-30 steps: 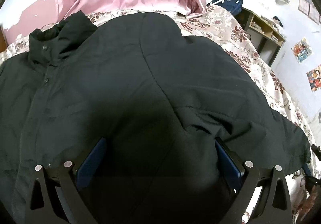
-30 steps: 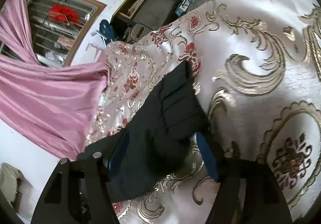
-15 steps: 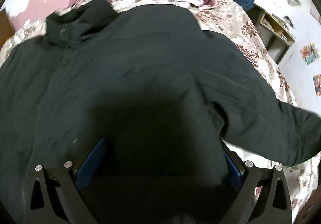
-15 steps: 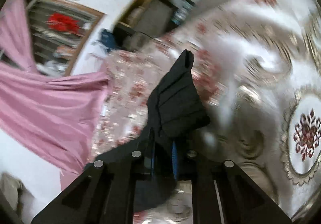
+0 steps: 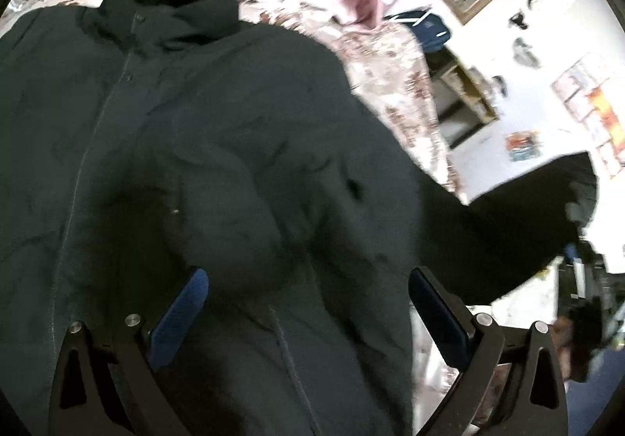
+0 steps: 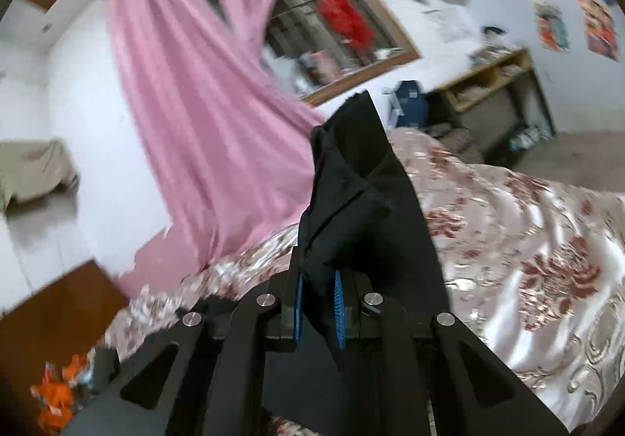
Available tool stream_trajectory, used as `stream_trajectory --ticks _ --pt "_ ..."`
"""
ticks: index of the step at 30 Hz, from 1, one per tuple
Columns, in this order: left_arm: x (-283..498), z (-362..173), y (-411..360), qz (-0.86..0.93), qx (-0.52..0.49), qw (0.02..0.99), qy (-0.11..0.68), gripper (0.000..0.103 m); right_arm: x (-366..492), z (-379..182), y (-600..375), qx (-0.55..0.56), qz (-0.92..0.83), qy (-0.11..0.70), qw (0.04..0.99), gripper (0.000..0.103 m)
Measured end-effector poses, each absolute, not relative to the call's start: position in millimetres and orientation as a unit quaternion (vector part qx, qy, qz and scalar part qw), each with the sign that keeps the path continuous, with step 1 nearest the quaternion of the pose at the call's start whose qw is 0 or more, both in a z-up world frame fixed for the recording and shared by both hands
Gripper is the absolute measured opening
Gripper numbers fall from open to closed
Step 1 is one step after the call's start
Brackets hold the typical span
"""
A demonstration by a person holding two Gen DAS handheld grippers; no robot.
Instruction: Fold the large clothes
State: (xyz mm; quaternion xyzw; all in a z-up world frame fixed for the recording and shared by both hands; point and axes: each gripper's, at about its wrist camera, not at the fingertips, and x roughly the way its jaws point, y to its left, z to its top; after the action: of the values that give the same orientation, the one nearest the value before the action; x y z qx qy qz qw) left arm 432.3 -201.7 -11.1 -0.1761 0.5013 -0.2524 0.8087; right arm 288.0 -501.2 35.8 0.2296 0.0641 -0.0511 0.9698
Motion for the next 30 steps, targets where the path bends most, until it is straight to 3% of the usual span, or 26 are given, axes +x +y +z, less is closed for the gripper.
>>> stream_trajectory --ticks 12,19,27,30 --pt "406 30 -113 -0.251 -0.29 0.798 0.465 0.103 296 40 -394 0.138 0.078 0.13 0.979 0.012" --pt "409 -15 -77 -0.22 -0.354 0.774 0.476 0.103 311 0 -321 0.07 0.147 0.252 0.954 0.012" --pt "418 -83 -76 -0.201 -0.422 0.732 0.495 0.103 317 -45 -293 0.106 0.181 0.354 0.911 0.013" --pt "425 -95 -79 -0.199 -0.444 0.721 0.494 0.103 319 -51 -307 0.133 0.187 0.372 0.9 0.02"
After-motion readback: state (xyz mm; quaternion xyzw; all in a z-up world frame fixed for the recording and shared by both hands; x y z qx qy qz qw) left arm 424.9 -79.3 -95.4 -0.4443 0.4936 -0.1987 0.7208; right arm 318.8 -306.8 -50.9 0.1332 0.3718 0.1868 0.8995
